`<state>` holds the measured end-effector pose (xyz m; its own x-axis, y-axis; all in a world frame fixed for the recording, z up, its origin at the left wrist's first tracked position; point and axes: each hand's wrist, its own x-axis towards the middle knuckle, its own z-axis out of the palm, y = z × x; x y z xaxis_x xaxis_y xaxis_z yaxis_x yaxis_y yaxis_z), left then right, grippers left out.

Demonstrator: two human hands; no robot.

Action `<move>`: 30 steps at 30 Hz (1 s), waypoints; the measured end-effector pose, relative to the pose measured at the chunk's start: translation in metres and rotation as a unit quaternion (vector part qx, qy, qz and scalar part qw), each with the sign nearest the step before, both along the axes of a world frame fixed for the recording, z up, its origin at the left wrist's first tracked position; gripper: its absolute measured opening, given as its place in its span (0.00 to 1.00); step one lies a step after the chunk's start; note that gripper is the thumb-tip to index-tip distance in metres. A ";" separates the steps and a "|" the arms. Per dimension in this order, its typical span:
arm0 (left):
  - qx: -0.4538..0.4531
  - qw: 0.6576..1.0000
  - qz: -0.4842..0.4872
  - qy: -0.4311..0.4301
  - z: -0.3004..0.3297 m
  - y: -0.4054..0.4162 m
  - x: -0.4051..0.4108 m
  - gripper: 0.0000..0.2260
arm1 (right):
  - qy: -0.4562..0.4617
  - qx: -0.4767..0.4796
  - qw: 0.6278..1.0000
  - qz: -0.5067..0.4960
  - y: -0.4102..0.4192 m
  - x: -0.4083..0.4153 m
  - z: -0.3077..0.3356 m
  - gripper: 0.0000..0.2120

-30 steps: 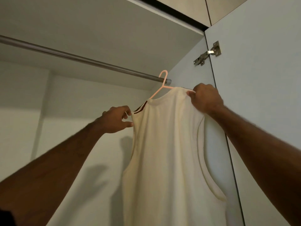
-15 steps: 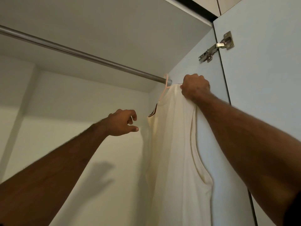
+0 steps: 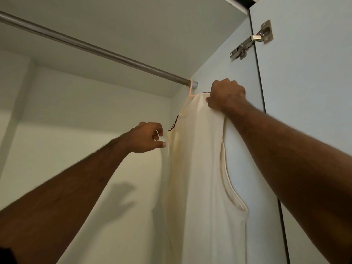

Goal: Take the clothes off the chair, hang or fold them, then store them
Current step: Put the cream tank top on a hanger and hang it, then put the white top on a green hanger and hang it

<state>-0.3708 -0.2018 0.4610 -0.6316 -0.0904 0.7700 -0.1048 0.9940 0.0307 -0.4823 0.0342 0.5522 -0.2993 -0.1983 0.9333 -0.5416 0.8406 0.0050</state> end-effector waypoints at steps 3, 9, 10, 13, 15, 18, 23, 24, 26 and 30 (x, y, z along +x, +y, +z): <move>-0.019 1.000 -0.012 -0.003 0.000 0.009 0.009 0.12 | -0.025 -0.010 0.999 0.017 0.008 0.009 -0.015 0.26; -0.009 0.997 -0.074 0.022 -0.013 0.033 0.030 0.11 | -0.110 -0.061 0.989 0.074 0.034 0.029 -0.074 0.32; 0.010 0.995 -0.100 0.014 -0.020 0.039 0.032 0.11 | -0.126 -0.065 0.986 0.083 0.039 0.035 -0.090 0.31; 0.046 0.986 -0.161 -0.016 -0.058 0.066 0.035 0.11 | -0.177 -0.065 0.979 0.082 0.059 0.053 -0.151 0.26; 0.064 0.976 -0.204 -0.048 -0.095 0.091 0.038 0.11 | -0.205 -0.058 0.975 0.070 0.078 0.070 -0.203 0.21; 0.089 0.957 -0.260 -0.090 -0.161 0.134 0.041 0.12 | -0.244 -0.053 0.967 0.056 0.113 0.100 -0.282 0.14; 0.175 0.906 -0.339 -0.181 -0.293 0.223 0.052 0.09 | -0.322 -0.043 0.946 -0.015 0.192 0.162 -0.415 0.12; 0.194 0.892 -0.355 -0.203 -0.323 0.245 0.057 0.08 | -0.344 -0.038 0.938 -0.035 0.211 0.178 -0.443 0.12; 0.214 0.865 -0.377 -0.250 -0.381 0.288 0.068 0.08 | -0.390 -0.037 0.918 -0.065 0.248 0.206 -0.494 0.13; 0.240 0.807 -0.406 -0.356 -0.494 0.384 0.101 0.09 | -0.480 -0.063 0.865 -0.129 0.333 0.270 -0.597 0.13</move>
<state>-0.2701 0.1822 -0.0332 -0.8997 0.3956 0.1845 0.4131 0.6353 0.6525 -0.2122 0.3669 -0.0445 -0.9681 0.0756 0.2388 -0.0397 0.8949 -0.4445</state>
